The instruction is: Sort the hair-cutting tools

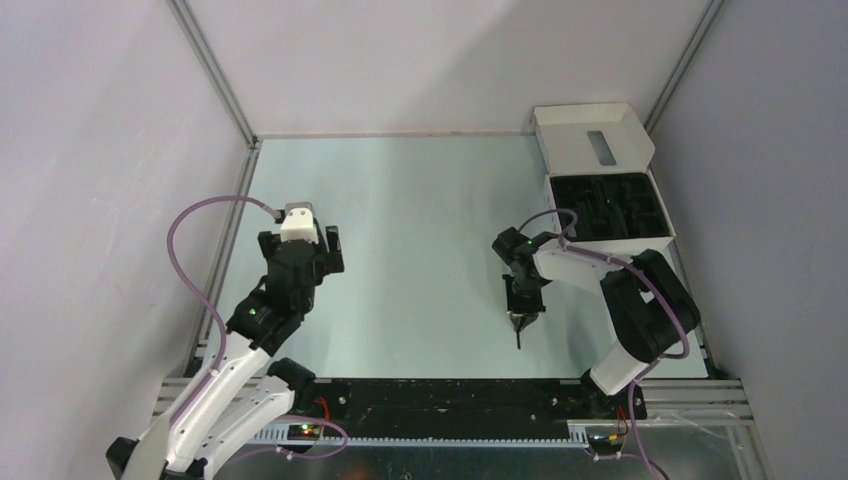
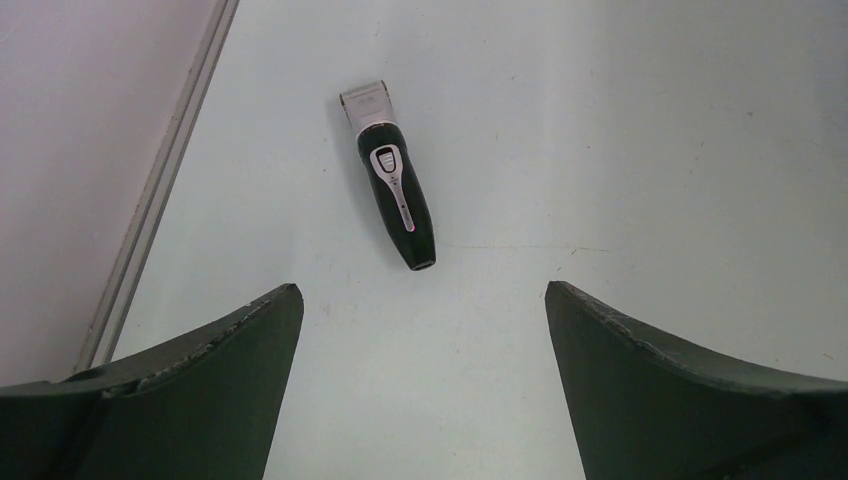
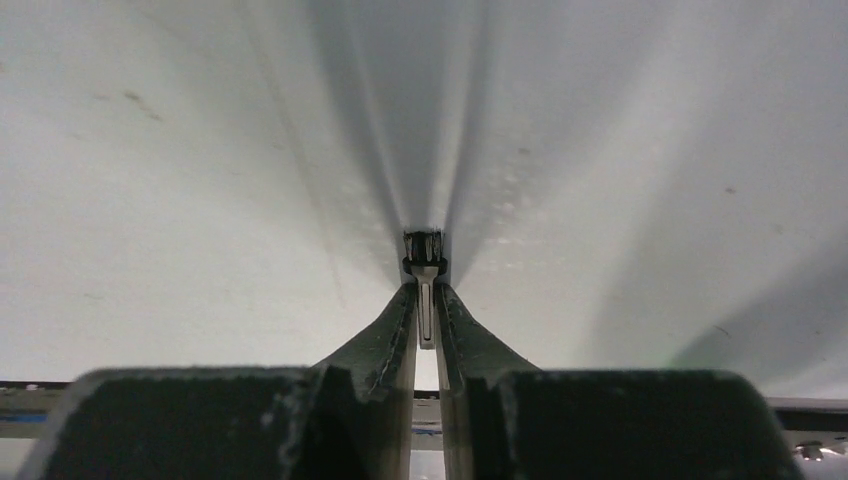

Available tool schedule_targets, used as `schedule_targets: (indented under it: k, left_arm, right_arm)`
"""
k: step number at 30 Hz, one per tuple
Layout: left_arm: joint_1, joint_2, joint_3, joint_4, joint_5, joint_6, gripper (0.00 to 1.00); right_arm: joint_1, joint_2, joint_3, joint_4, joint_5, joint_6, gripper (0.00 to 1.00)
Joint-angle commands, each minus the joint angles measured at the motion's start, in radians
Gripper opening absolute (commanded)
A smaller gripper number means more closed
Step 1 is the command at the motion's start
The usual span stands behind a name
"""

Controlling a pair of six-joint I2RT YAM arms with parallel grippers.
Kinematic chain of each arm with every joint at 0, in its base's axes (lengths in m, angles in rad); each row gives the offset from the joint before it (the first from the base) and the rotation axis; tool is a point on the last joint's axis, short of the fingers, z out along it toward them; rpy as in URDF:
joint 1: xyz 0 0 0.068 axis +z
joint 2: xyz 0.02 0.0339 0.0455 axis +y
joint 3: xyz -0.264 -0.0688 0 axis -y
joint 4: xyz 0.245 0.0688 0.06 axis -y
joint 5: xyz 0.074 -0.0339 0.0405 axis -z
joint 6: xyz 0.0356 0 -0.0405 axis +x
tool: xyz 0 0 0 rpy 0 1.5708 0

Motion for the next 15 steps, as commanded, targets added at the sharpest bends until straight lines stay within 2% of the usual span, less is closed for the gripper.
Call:
schedule_targets:
  k: [1,7,15]
  left_arm:
    - [-0.004,0.001,0.022,0.036,-0.027,0.022,0.98]
    - [-0.004,-0.003,0.022,0.033,-0.024,0.019,0.98]
    - [-0.004,-0.010,0.025,0.031,-0.009,0.006,0.98]
  right_arm:
    - [0.048,0.102,0.046,0.199,0.003,0.057,0.13]
    - [0.078,0.135,0.117,0.190,0.039,0.051,0.09]
    - [0.105,0.084,0.124,0.155,0.089,0.034,0.02]
